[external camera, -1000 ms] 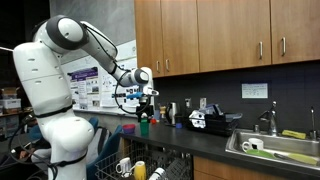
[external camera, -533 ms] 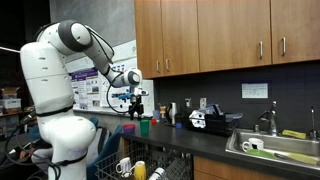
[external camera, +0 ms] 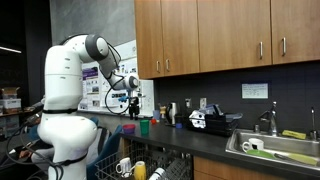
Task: Remove the red bowl from the blue bowl and put it on the right side of the counter.
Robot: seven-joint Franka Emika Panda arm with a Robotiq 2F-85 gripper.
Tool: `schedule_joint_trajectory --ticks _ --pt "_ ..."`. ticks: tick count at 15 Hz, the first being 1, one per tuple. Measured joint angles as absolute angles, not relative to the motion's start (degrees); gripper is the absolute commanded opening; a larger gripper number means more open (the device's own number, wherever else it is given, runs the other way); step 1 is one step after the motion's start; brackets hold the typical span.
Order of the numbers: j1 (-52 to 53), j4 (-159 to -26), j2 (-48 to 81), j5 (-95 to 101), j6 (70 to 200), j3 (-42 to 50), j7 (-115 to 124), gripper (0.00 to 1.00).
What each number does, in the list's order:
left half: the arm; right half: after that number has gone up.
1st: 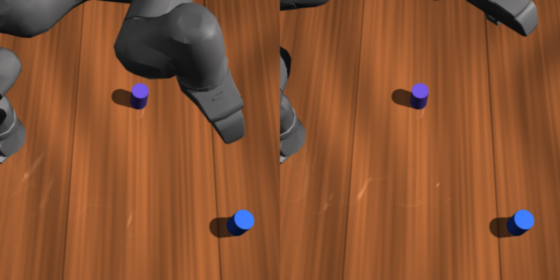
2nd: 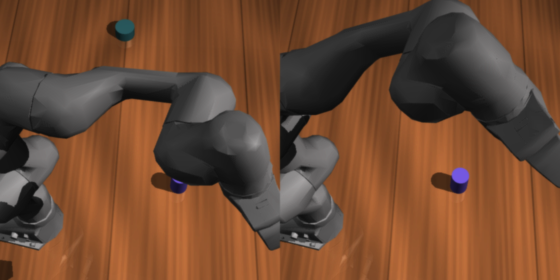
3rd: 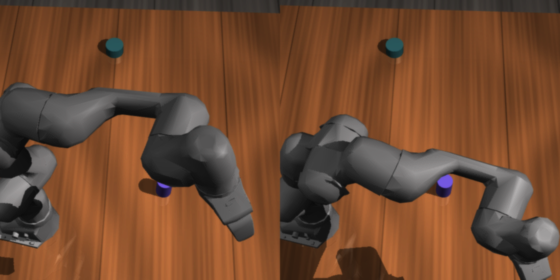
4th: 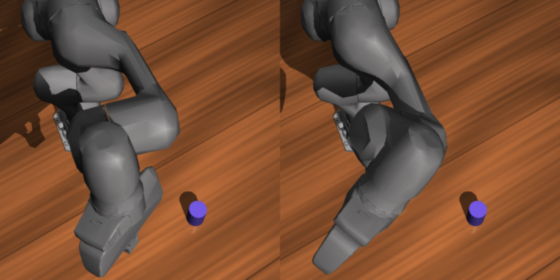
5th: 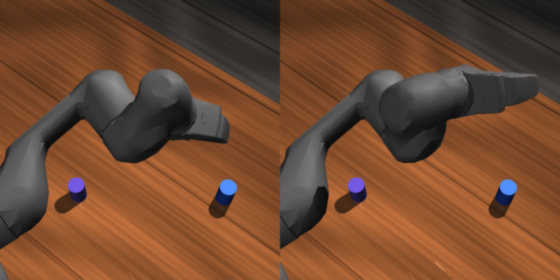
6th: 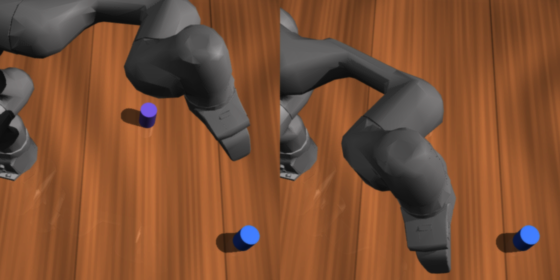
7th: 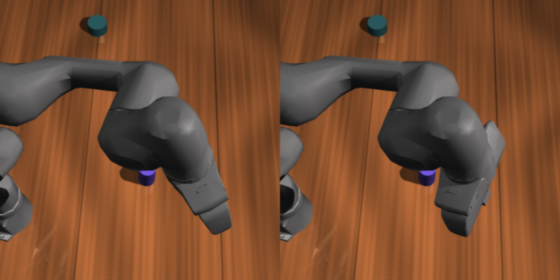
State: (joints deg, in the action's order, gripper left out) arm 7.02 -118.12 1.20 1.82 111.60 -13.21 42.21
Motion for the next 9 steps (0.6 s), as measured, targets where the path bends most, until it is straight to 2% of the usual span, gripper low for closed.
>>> schedule_joint_trajectory --ticks 9 --pt "12.85 -99.74 16.77 1.55 111.51 -12.40 49.76 1.00"
